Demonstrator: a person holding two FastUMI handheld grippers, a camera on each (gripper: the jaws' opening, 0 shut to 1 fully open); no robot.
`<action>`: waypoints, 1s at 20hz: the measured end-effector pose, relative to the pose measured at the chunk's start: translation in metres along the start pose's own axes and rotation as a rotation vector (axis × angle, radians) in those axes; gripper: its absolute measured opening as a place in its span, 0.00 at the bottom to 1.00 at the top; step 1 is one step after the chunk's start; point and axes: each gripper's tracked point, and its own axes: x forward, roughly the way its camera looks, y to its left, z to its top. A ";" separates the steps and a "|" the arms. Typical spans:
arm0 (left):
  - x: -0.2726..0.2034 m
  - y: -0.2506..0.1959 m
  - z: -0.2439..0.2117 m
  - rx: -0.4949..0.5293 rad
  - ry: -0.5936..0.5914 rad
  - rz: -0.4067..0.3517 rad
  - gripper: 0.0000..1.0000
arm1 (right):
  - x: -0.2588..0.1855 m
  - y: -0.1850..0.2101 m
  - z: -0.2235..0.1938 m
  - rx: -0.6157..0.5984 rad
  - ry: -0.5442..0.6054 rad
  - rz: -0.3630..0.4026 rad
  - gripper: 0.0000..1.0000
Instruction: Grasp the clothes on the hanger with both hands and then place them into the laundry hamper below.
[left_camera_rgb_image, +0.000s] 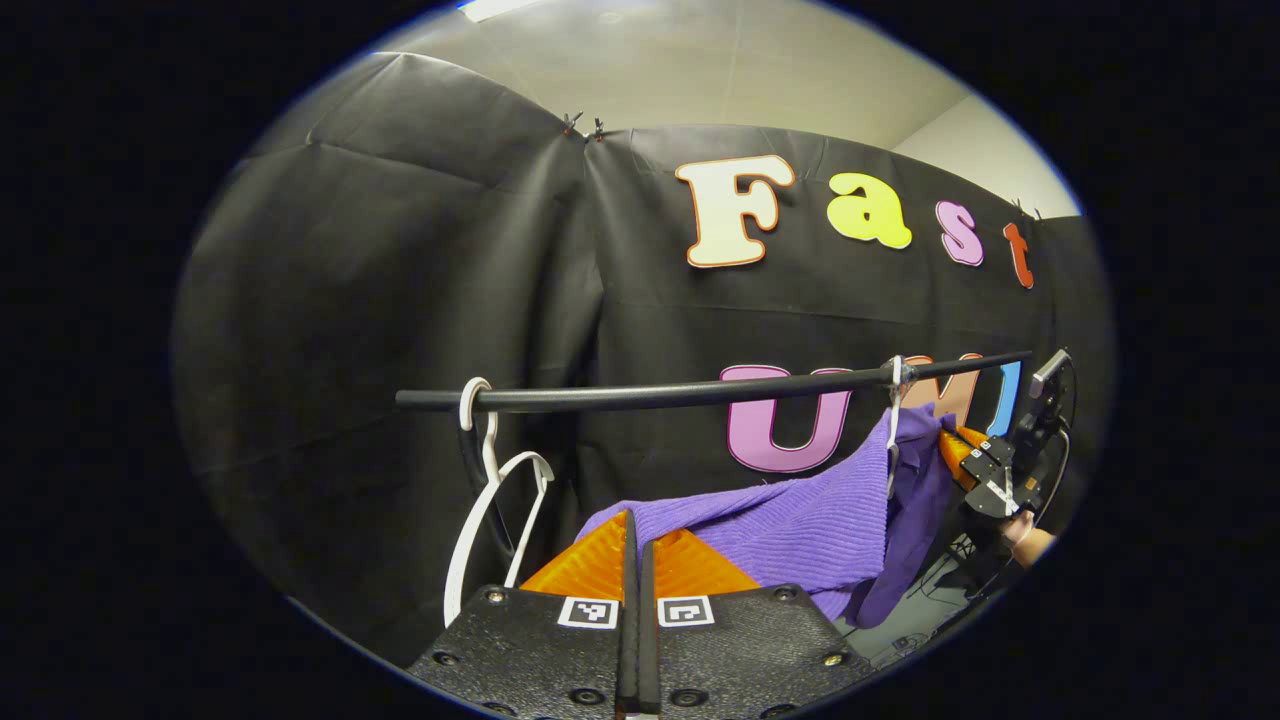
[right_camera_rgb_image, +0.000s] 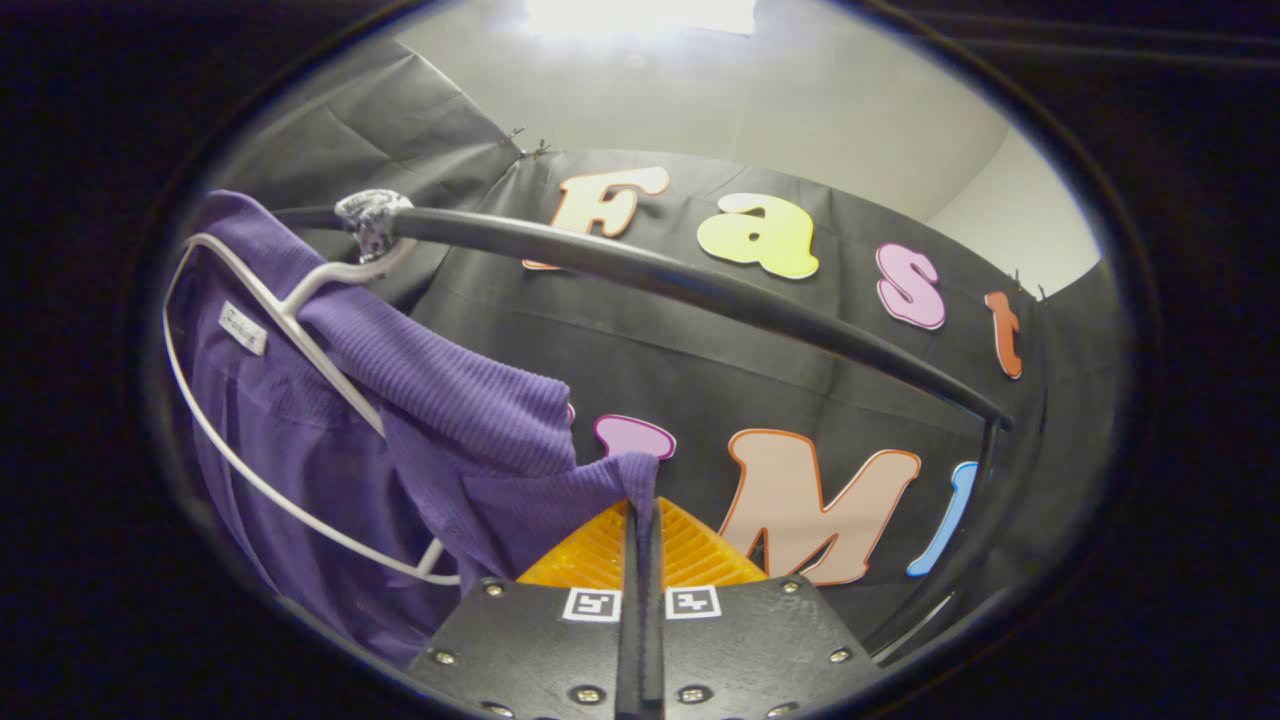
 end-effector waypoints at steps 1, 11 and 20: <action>0.000 0.001 -0.002 0.006 0.002 0.001 0.00 | 0.002 0.001 -0.003 -0.002 0.004 0.004 0.02; 0.005 -0.006 -0.003 0.036 -0.009 0.018 0.00 | -0.009 0.051 -0.046 0.238 0.100 0.201 0.02; 0.005 -0.008 0.001 0.065 -0.021 0.024 0.01 | -0.034 0.095 -0.064 0.281 0.123 0.375 0.44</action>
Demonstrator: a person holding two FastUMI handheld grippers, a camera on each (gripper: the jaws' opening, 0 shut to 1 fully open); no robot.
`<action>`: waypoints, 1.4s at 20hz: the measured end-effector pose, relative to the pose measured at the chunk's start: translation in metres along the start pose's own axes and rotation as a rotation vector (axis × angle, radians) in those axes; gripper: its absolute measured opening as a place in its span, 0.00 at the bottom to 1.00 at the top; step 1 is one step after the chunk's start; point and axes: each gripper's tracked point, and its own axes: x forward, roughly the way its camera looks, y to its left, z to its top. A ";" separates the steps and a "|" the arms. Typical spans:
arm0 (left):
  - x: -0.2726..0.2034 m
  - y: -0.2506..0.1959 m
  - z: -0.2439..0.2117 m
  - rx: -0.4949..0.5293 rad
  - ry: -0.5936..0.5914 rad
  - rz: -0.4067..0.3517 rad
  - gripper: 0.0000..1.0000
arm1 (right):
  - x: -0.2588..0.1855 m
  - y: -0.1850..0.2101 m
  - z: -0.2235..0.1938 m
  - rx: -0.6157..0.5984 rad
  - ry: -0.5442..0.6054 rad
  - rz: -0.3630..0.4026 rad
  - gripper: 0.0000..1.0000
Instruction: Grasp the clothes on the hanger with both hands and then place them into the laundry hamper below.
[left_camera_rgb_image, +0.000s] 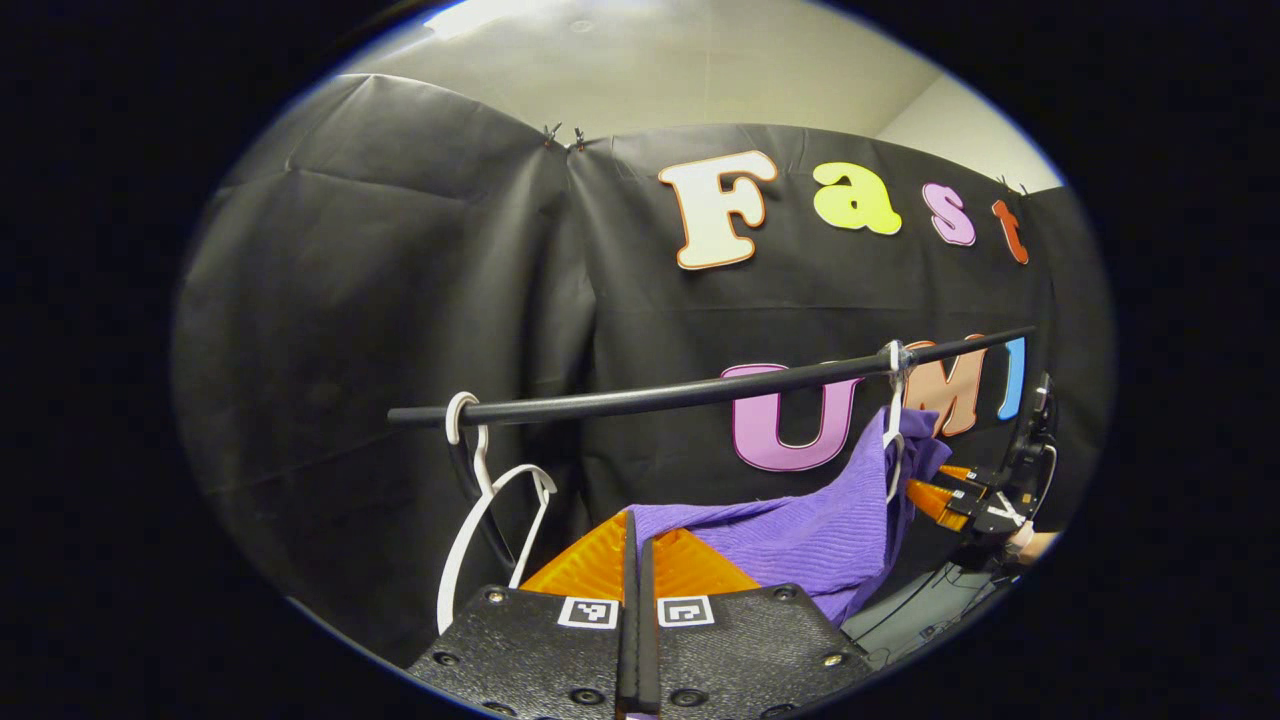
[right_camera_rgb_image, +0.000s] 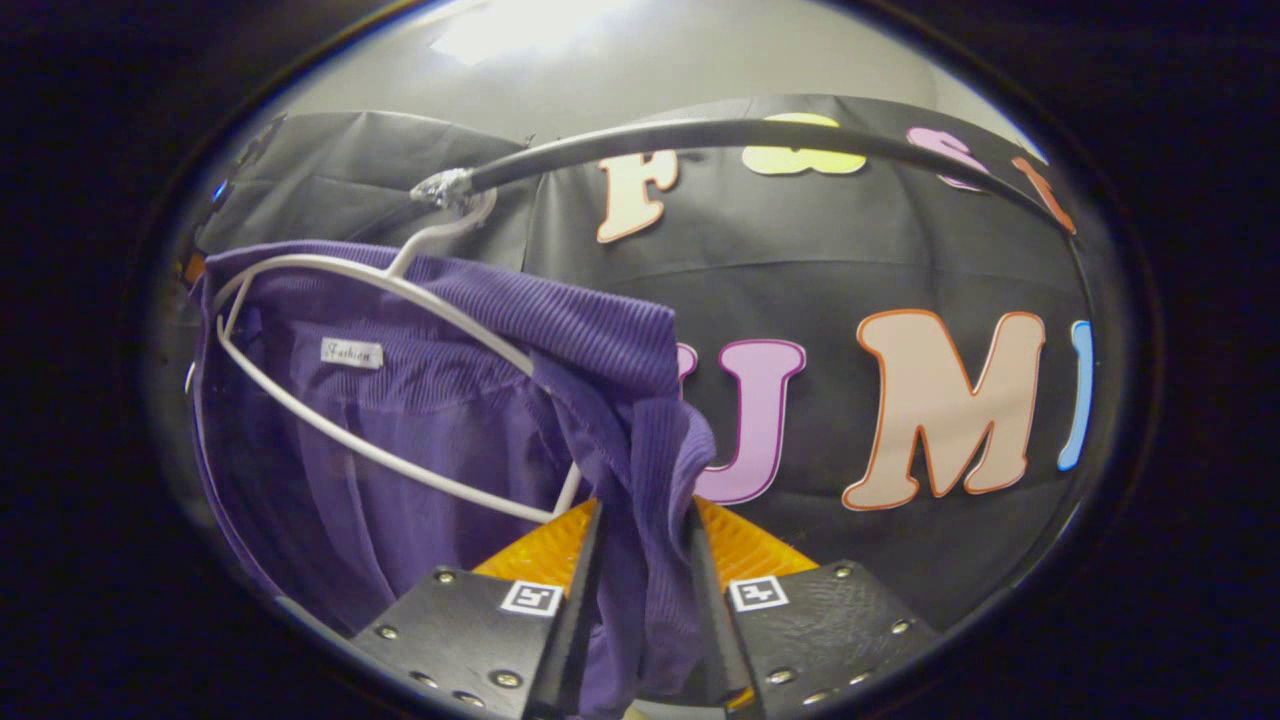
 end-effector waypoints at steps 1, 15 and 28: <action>0.000 0.001 -0.001 -0.002 0.003 0.001 0.00 | 0.002 0.004 -0.004 -0.017 0.002 0.006 0.51; 0.005 0.003 -0.020 0.005 0.007 0.017 0.00 | 0.022 -0.035 -0.016 -0.172 0.042 -0.130 0.16; 0.025 0.015 -0.069 -0.073 0.018 0.050 0.00 | 0.048 -0.064 -0.004 0.135 0.075 -0.093 0.17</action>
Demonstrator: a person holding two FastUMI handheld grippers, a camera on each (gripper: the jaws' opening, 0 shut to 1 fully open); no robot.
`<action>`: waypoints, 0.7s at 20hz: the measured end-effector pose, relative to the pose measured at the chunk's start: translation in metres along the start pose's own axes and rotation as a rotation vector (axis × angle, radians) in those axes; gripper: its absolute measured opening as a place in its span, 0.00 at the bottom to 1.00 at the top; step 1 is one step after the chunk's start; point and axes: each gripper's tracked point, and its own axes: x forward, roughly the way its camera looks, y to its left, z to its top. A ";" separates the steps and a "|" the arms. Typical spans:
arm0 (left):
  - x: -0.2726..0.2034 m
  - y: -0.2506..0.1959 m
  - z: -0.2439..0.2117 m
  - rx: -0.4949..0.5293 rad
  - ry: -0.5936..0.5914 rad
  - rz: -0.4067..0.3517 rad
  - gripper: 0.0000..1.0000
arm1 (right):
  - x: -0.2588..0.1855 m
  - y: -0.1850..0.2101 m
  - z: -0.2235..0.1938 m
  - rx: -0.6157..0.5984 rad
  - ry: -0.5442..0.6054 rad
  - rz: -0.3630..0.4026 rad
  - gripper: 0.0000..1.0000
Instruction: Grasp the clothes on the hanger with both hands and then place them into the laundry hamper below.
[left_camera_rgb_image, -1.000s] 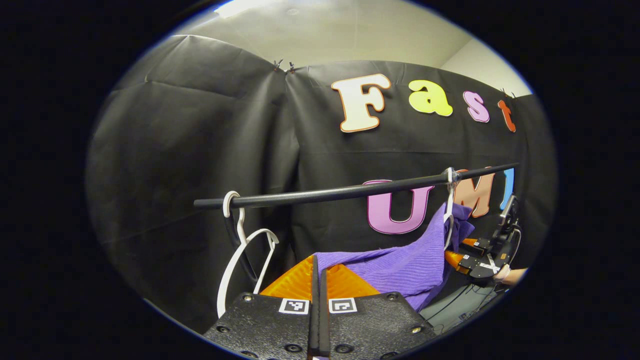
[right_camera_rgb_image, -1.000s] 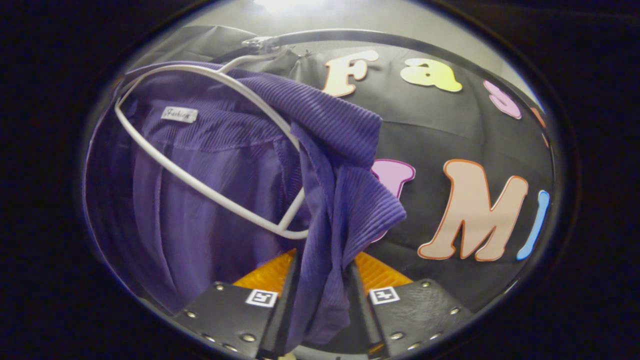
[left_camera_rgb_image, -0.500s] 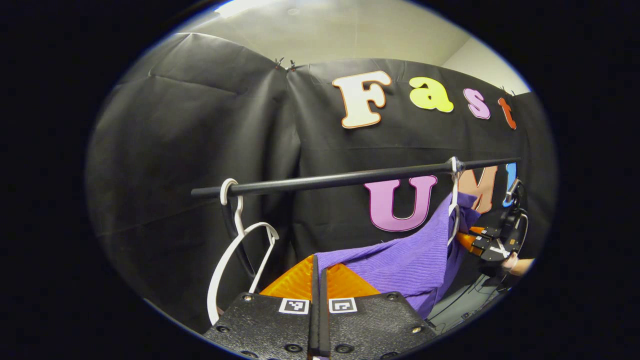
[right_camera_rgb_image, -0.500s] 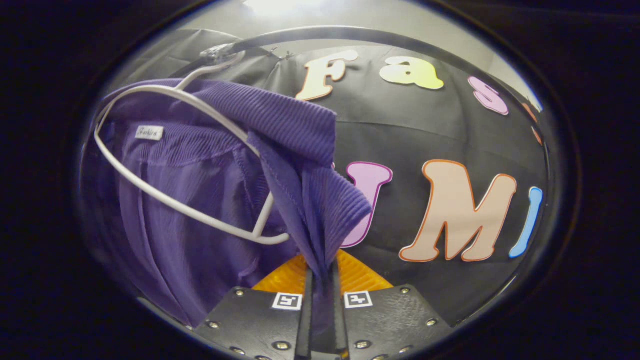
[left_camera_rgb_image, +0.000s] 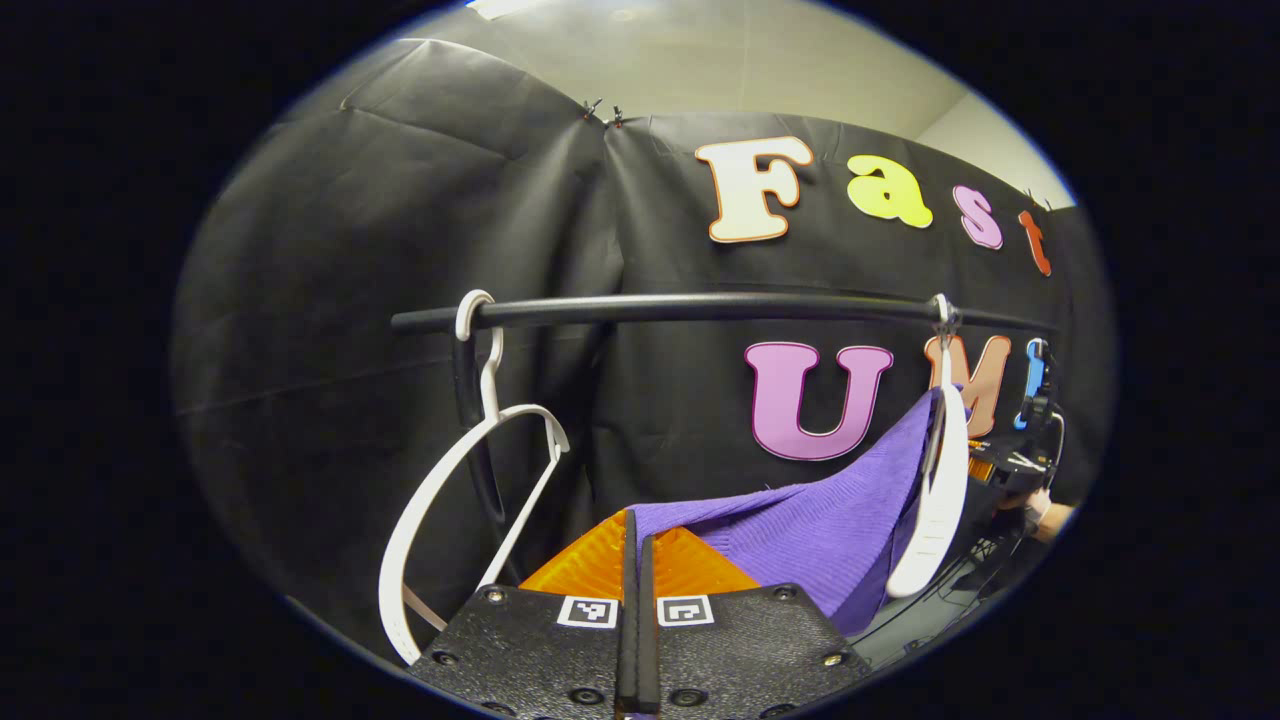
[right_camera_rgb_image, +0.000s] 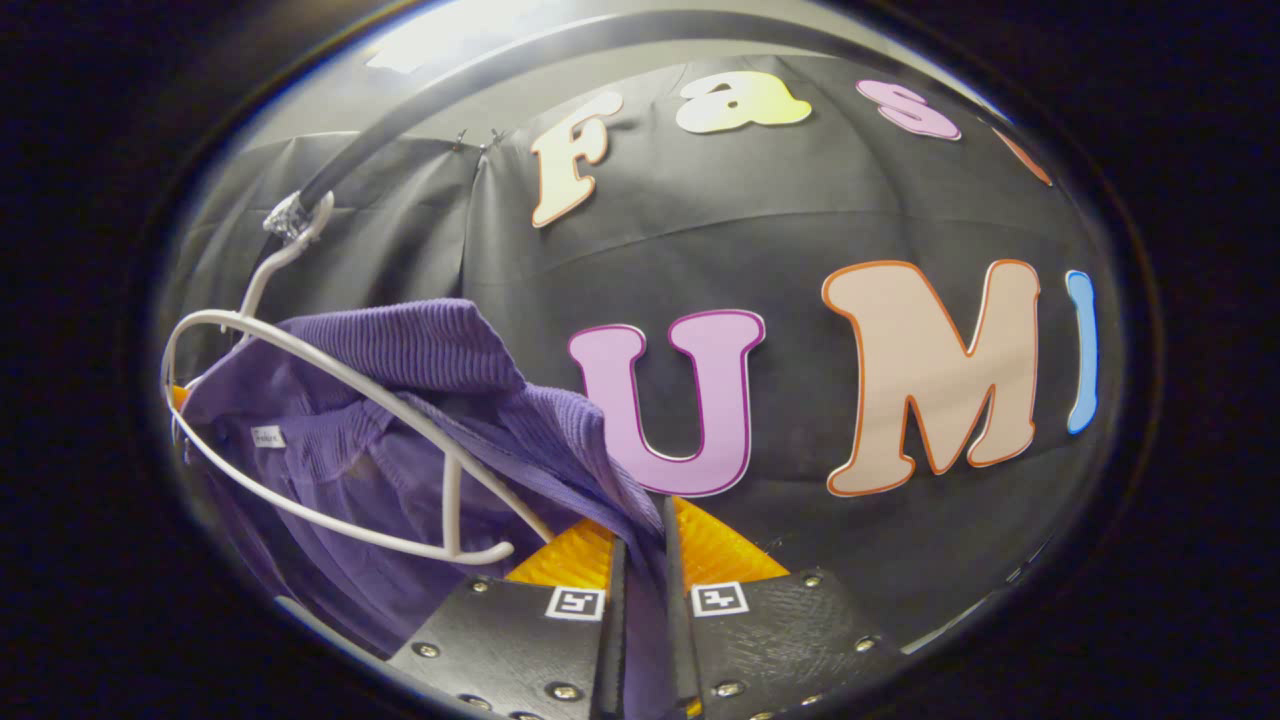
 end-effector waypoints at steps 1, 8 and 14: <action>0.003 -0.001 -0.004 -0.009 0.002 -0.002 0.03 | 0.004 -0.001 -0.008 0.002 0.016 -0.003 0.17; 0.007 -0.003 -0.045 -0.052 0.025 0.005 0.00 | 0.007 -0.001 -0.065 0.022 0.122 -0.012 0.17; 0.002 -0.021 -0.088 -0.087 0.048 0.011 0.00 | -0.016 0.012 -0.112 0.050 0.200 0.002 0.17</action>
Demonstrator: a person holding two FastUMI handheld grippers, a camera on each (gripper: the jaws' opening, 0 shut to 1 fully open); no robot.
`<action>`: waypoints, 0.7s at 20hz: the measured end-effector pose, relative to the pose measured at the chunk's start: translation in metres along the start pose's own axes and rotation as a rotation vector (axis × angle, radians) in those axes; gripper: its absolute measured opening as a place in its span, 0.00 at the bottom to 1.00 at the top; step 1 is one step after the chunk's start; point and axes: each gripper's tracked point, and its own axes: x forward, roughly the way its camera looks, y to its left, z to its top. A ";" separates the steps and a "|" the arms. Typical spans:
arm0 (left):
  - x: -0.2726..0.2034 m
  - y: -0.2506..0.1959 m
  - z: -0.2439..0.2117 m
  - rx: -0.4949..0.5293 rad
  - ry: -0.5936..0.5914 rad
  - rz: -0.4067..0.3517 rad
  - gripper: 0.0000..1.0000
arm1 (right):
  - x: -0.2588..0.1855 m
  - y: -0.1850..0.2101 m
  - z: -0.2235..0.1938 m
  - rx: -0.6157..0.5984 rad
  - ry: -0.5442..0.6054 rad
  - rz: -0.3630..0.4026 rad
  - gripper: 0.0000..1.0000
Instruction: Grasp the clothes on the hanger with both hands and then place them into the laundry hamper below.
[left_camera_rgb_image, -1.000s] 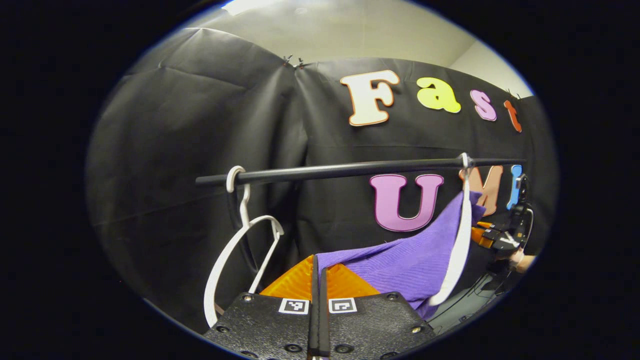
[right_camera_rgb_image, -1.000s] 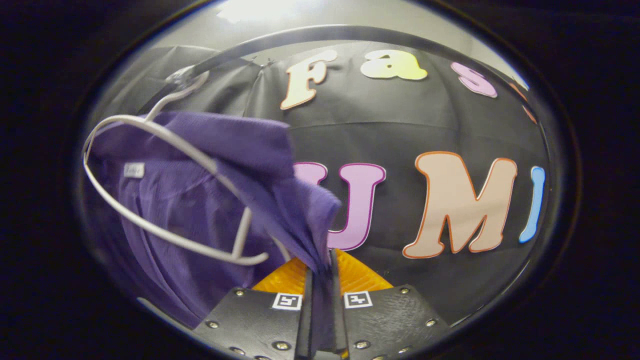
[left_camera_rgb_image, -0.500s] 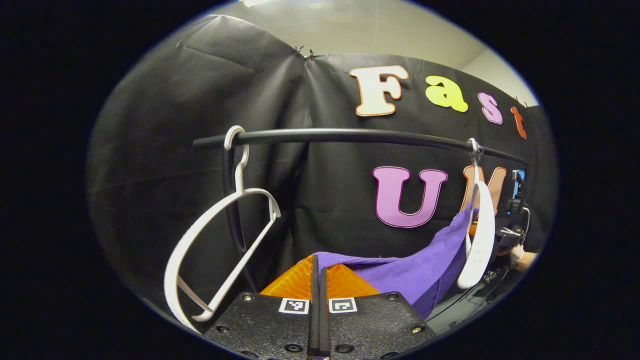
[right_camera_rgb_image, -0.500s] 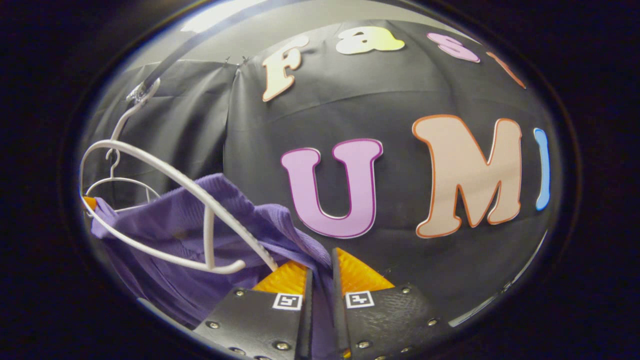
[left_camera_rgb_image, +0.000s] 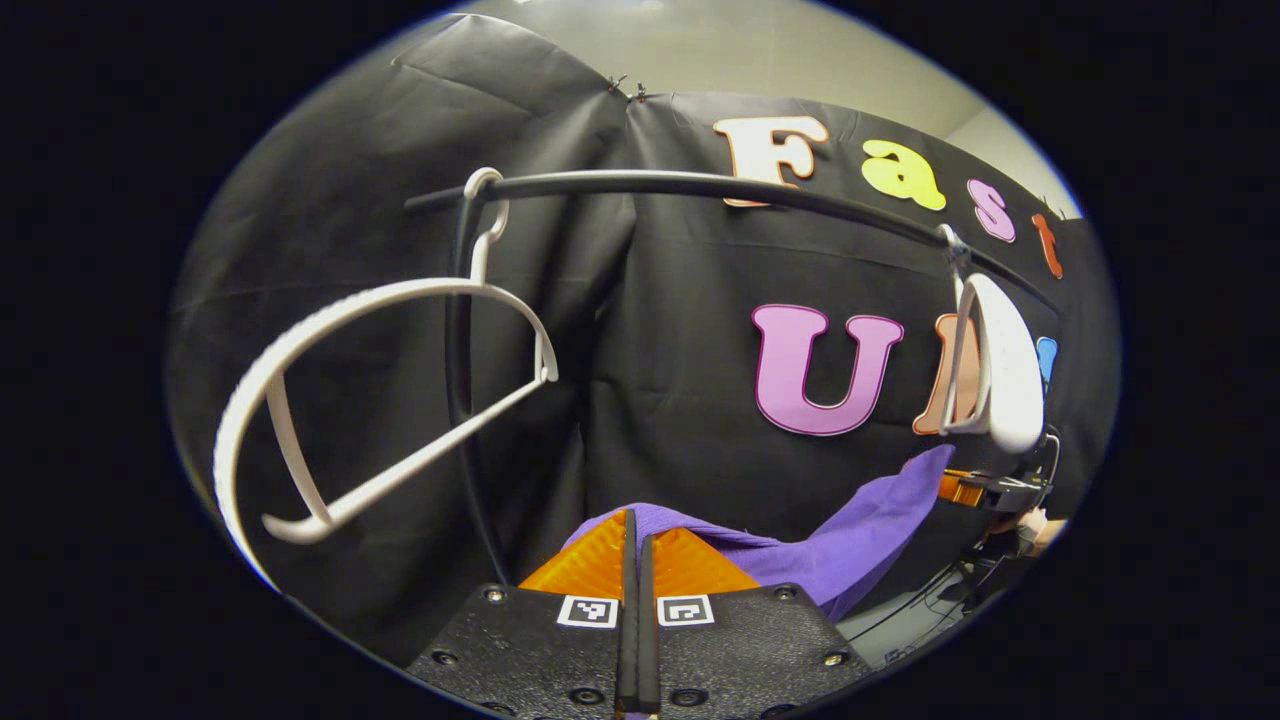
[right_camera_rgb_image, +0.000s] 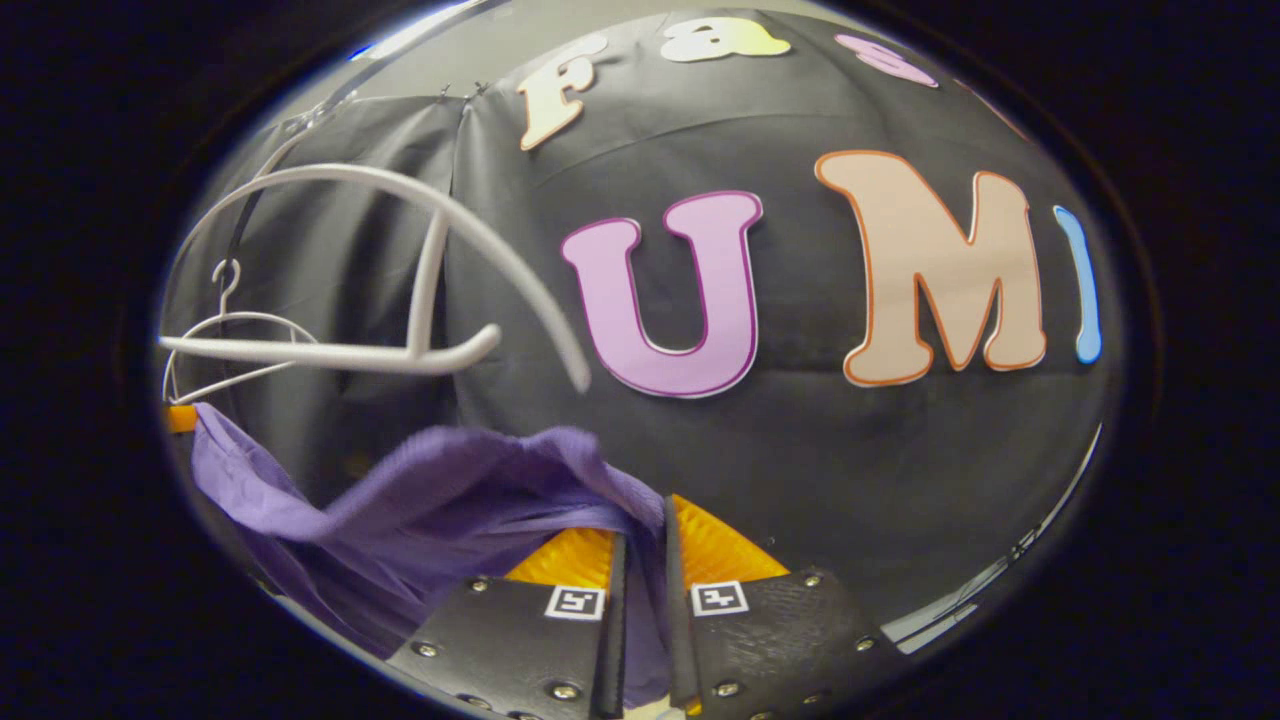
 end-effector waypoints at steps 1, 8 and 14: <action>0.000 -0.004 -0.009 0.005 0.009 0.000 0.00 | -0.003 0.004 -0.008 0.006 0.012 0.006 0.17; 0.003 -0.053 -0.070 0.006 0.068 -0.056 0.00 | -0.017 0.035 -0.066 0.016 0.111 0.056 0.17; 0.008 -0.106 -0.123 -0.065 0.150 -0.109 0.00 | -0.036 0.067 -0.107 0.039 0.187 0.112 0.17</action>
